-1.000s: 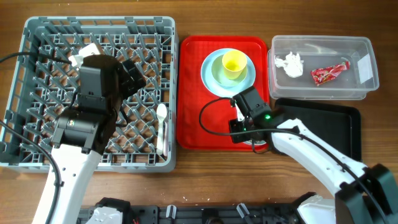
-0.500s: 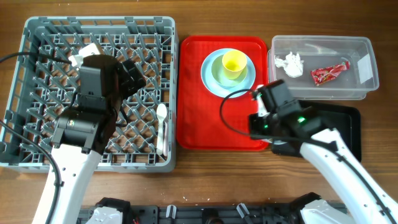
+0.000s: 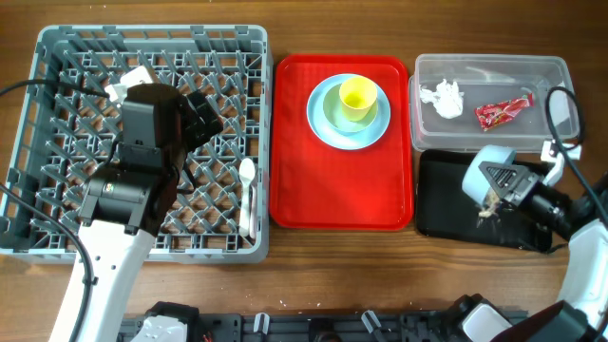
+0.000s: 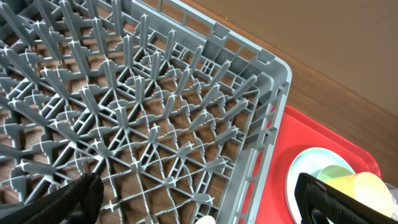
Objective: Sort waste into correct bins and load items into the dishwasher rack
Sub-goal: 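Tip the bowl over the black tray to dump the rice, then set the empty bowl back on the red tray and retract right gripper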
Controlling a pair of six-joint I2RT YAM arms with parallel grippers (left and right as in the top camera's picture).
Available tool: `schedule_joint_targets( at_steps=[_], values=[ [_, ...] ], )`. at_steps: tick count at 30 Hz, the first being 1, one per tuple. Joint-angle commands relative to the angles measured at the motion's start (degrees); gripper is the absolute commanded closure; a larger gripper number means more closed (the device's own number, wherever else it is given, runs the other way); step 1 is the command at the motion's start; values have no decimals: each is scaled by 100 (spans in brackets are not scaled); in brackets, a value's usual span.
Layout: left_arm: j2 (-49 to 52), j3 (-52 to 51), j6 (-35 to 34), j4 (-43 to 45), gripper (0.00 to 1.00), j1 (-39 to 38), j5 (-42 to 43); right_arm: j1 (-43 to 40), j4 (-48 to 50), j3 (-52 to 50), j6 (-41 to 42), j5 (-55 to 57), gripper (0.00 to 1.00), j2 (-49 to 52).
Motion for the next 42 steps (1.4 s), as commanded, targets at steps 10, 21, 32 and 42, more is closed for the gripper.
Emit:
schedule_joint_targets(
  at_steps=[10,21,32,42],
  values=[
    [-4,37,26,11,0,33,-55,-267,2870,-927,1978,-2400,96,1357],
    [-4,37,26,11,0,33,-55,-245,4218,-927,4474,-2400,96,-903],
    [-4,37,26,11,0,33,-55,859,4889,-931,5110,-2055,96,-1788],
    [-4,37,26,11,0,33,-55,7788,3698,-938,4398,5641,95,-925]
  ],
)
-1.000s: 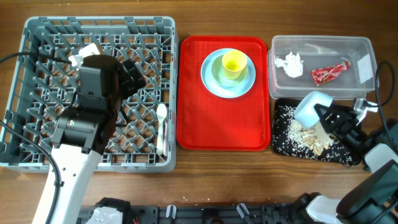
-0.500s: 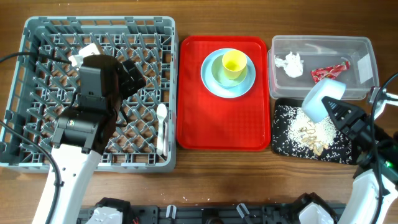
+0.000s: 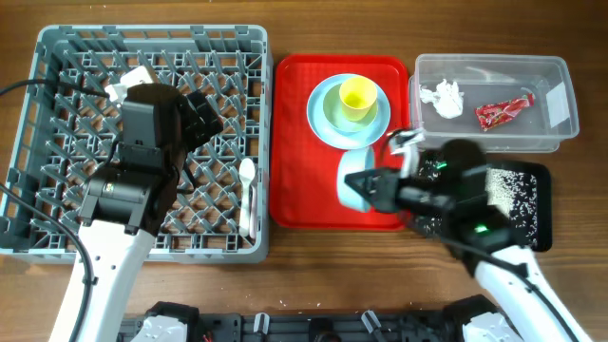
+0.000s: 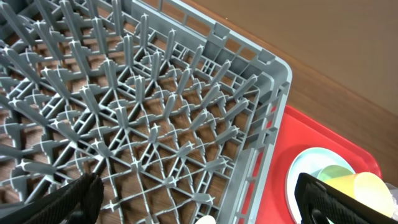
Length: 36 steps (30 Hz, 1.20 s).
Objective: Sort waste into correct bins and load items into the dishwasher rack
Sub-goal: 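Set the empty bowl back on the red tray and retract right gripper, then reach the left gripper to the empty light-blue bowl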
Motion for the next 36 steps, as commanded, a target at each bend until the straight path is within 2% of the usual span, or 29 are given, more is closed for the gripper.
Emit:
schedule_joint_targets(
  at_steps=[1,4,5,7,8,9,10,11,14,16,20,22,25,27,28,36],
  values=[
    [-4,37,26,13,0,33,-55,1709,-74,17,-595,3150,96,717],
    [-4,37,24,13,0,33,-55,2306,151,20,-778,3928,96,1751],
    [-4,37,26,13,0,33,-55,2299,299,57,-837,3858,90,2000],
    [-4,37,26,13,0,33,-55,2299,372,223,-1215,3825,68,2063],
    [-4,39,24,15,0,33,-55,2297,391,315,-1478,3873,45,2059],
    [-4,37,26,13,0,33,-55,2282,317,424,-1541,3871,30,2035],
    [-4,37,24,13,0,33,-55,2256,24,638,-1543,3864,22,1915],
    [-4,37,26,13,0,33,-55,2256,-205,831,-1639,3864,18,1764],
    [-4,37,24,13,0,33,-55,2057,-1123,1451,-1834,4218,13,942],
    [-4,37,24,13,0,33,-55,1596,-1764,1646,-1834,4605,7,315],
    [-4,37,26,13,0,33,-55,155,-2789,1646,-1740,4962,0,-1228],
    [-4,37,26,13,0,33,-55,-656,-3158,1644,-1631,5184,0,-1777],
    [-4,37,24,13,0,33,-55,-1882,-3681,1644,-1788,5237,0,-2057],
    [-4,37,24,13,0,33,-55,-2653,-4166,1641,-1128,5215,0,-2031],
    [-4,37,24,13,0,33,-55,-2756,-4242,1641,-898,5215,0,-2020],
    [-4,37,24,13,0,33,-55,-2791,-4258,1641,-881,5215,0,-2013]
  ],
)
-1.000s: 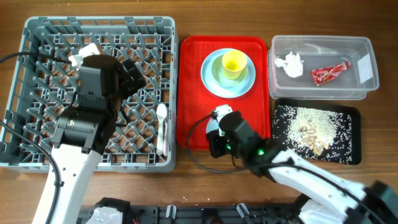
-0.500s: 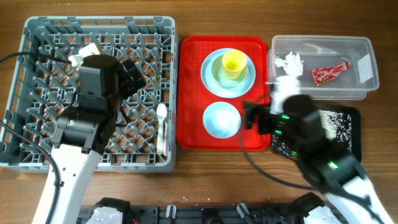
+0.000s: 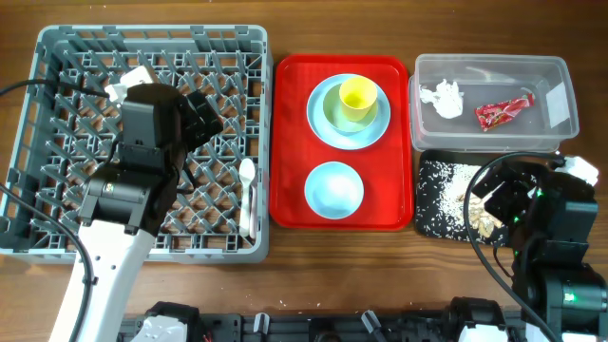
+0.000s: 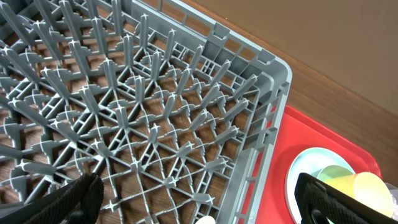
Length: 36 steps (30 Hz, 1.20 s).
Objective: Sort waste into correct bins and load items into the dishwasher rack
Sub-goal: 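Reach the left gripper to the empty light-blue bowl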
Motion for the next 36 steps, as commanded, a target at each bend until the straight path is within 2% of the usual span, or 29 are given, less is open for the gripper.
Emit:
schedule_joint_targets(
  at_steps=[1,17,20,24,26,28,30,33,36],
  values=[
    [-4,37,28,15,0,33,-55,-39,-2,63,101,59,0,7],
    [-4,37,24,22,0,33,-44,-39,-2,59,103,59,0,7],
    [-4,37,26,-17,0,33,247,-39,-2,59,98,59,0,7],
    [-2,37,24,-643,0,31,2514,-39,-2,59,101,59,0,7],
    [28,37,22,-734,0,-52,3191,-39,-2,59,101,59,0,7],
    [103,28,26,-796,54,-627,3123,-39,-2,59,101,59,0,7],
    [275,15,24,-782,73,-1270,2723,-39,-2,59,103,59,0,7],
    [925,2,22,-442,60,-2413,1895,-39,-2,59,103,59,0,7],
    [2100,2,24,588,57,-3366,1843,-39,-2,59,101,59,0,7]
  ],
)
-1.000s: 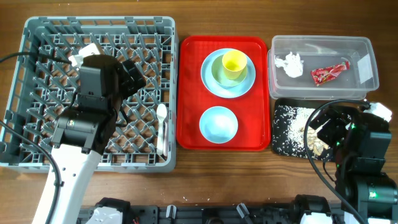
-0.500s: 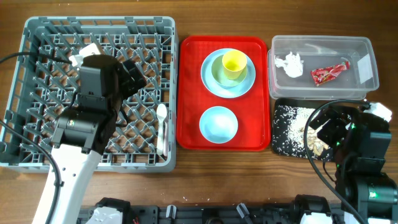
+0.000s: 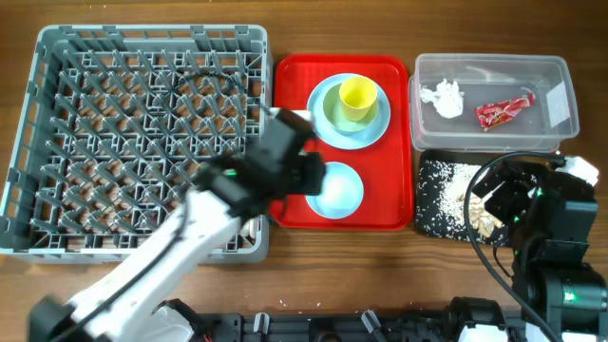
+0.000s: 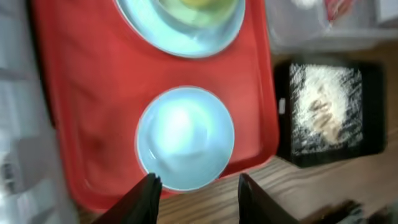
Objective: Sort waste into correct bins and load items into the dishwasher rack
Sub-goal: 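Reach the left gripper to the empty light-blue bowl, then grasp the bowl rim with the left gripper and lift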
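A light blue bowl [image 3: 336, 189] sits upright and empty at the front of the red tray [image 3: 290, 123]. My left gripper [image 3: 313, 181] is at the bowl's left rim. In the left wrist view it [image 4: 199, 180] is open, fingers apart just short of the bowl [image 4: 185, 138]. Behind the bowl a yellow cup [image 3: 357, 97] stands on a light blue plate [image 3: 326, 125]. The grey dishwasher rack [image 3: 142, 57] lies on the left. My right arm [image 3: 556, 223] rests at the lower right, and its jaws cannot be made out.
A clear bin [image 3: 560, 71] at the back right holds a crumpled tissue [image 3: 445, 97] and a red wrapper [image 3: 503, 112]. In front of it a black tray [image 3: 446, 217] holds rice and food scraps. Cables hang near the right arm.
My left arm has moved from over the rack to the red tray, and its open gripper is now at the blue bowl. The right arm has not moved.
First my right gripper held the blue bowl tipped over the black tray. Then it held the bowl over the red tray, with scraps left in the black tray. Then the bowl stood on the tray and the right arm was withdrawn. Now my left gripper is at the bowl.
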Controlling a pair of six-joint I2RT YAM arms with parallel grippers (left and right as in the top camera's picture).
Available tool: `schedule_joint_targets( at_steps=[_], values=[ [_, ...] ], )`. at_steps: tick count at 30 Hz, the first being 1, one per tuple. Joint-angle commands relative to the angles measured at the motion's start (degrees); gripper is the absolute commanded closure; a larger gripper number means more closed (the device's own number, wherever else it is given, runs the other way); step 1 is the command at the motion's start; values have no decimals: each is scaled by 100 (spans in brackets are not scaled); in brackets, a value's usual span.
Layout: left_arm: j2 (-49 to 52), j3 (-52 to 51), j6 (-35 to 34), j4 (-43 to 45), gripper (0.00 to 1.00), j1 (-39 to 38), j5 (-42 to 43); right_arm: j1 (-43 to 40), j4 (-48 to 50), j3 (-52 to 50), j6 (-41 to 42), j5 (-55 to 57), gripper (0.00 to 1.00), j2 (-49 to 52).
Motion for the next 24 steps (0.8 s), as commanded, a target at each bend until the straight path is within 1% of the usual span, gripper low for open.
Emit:
schedule_joint_targets(
  at_steps=[1,5,9,13,15,16,19,21,24],
  values=[
    [1141,2,24,826,57,-723,-229,-39,20,59,76,59,0,-9],
    [2188,2,24,1462,59,-1023,-271,-39,20,59,76,59,0,-9],
    [2494,2,24,1464,63,-1082,-267,-39,20,59,79,59,0,-9],
    [2522,0,26,1440,63,-1333,-382,-39,20,59,76,59,0,-9],
    [2520,0,26,1349,63,-1419,-774,-39,20,59,76,59,0,-9],
    [2507,7,28,1366,60,-1412,-892,-39,20,59,79,59,0,-9],
    [2083,138,28,1349,59,-1381,-866,-39,20,59,76,59,0,-9],
    [1836,140,31,1309,60,-1528,-868,-39,20,59,76,59,0,-9],
    [1923,98,48,1255,60,-1810,-1029,-39,20,59,76,59,0,-9]
  ],
)
